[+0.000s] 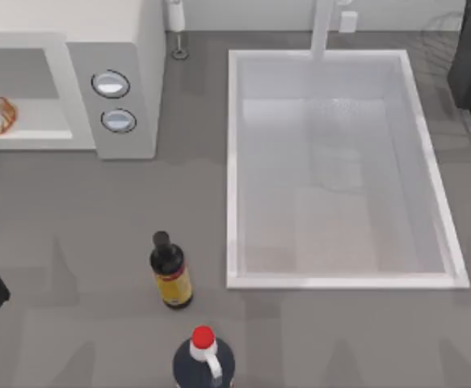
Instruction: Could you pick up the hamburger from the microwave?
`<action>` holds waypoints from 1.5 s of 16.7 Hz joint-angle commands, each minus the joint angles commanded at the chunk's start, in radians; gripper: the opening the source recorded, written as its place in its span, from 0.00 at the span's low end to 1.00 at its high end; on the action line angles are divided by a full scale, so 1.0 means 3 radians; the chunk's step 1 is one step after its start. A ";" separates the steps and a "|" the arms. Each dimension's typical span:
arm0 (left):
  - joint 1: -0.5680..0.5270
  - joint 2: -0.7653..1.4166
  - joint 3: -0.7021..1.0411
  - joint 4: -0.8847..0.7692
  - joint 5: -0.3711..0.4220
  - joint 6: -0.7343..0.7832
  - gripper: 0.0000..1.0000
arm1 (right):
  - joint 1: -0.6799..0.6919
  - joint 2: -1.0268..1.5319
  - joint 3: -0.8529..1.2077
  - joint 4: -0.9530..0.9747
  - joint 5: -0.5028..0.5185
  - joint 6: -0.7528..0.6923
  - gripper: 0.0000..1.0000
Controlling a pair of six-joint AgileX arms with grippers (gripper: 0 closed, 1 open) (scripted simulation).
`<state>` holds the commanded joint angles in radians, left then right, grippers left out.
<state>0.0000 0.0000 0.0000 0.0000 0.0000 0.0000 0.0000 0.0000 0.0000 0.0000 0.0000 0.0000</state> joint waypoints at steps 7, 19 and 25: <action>0.0000 0.0000 0.0000 0.0000 0.0000 0.0000 1.00 | 0.0000 0.0000 0.0000 0.0000 0.0000 0.0000 1.00; 0.0008 0.0893 0.0313 0.0414 0.0070 0.0027 1.00 | 0.0000 0.0000 0.0000 0.0000 0.0000 0.0000 1.00; 0.0039 0.2606 0.0918 0.1208 0.0203 0.0079 1.00 | 0.0000 0.0000 0.0000 0.0000 0.0000 0.0000 1.00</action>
<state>0.0116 0.7817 0.2754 0.3623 0.0610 0.0238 0.0000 0.0000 0.0000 0.0000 0.0000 0.0000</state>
